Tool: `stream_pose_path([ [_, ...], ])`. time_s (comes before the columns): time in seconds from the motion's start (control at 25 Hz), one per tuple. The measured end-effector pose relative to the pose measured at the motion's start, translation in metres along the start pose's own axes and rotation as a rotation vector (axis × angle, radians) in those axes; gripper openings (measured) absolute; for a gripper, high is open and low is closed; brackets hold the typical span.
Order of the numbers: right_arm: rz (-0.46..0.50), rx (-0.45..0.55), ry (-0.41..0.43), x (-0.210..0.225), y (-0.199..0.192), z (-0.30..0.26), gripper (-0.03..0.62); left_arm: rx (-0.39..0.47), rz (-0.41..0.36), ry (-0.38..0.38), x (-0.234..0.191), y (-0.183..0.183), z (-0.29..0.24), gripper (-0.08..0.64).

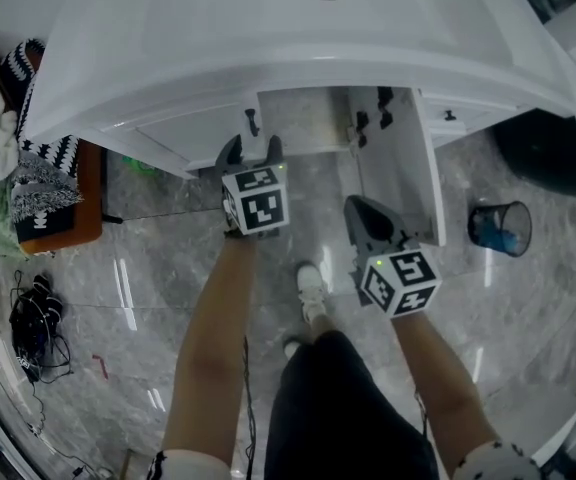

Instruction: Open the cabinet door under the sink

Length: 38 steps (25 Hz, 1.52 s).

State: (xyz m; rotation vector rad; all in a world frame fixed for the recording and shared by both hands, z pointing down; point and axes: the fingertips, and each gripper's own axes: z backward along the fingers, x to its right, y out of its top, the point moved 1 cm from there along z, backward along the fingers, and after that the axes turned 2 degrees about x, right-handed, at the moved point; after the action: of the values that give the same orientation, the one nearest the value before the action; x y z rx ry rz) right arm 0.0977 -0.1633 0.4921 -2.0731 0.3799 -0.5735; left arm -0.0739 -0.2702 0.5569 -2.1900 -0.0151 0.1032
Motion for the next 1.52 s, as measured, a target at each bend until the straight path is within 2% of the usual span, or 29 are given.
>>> stream_pose_path([
  [0.24,-0.006,0.007,0.006,0.0,0.007,-0.009,0.009,-0.003,0.018,0.022,-0.01,0.001,-0.012,0.252],
  [0.4,-0.01,0.003,0.006,0.003,0.006,-0.015,0.009,-0.021,0.002,0.027,-0.01,0.001,-0.023,0.245],
  [0.52,-0.013,-0.002,0.004,0.006,0.006,-0.018,0.009,-0.025,0.001,0.051,-0.013,0.004,-0.027,0.187],
  [0.72,-0.013,0.006,-0.011,0.011,0.009,-0.022,0.009,-0.043,0.039,0.051,-0.017,0.002,-0.036,0.169],
  [0.88,-0.013,0.007,-0.014,0.015,0.011,-0.026,0.009,-0.046,0.071,0.064,-0.019,0.002,-0.041,0.107],
  [1.0,-0.013,0.007,-0.016,0.016,0.012,-0.029,0.009,-0.042,0.056,0.071,-0.017,0.005,-0.043,0.06],
  [1.2,-0.016,0.001,-0.016,0.016,0.008,-0.031,0.009,-0.048,0.015,0.063,-0.016,0.007,-0.044,0.055],
  [1.52,-0.018,-0.008,-0.011,0.012,0.001,-0.03,0.009,-0.039,-0.001,0.026,-0.014,-0.002,-0.035,0.052],
])
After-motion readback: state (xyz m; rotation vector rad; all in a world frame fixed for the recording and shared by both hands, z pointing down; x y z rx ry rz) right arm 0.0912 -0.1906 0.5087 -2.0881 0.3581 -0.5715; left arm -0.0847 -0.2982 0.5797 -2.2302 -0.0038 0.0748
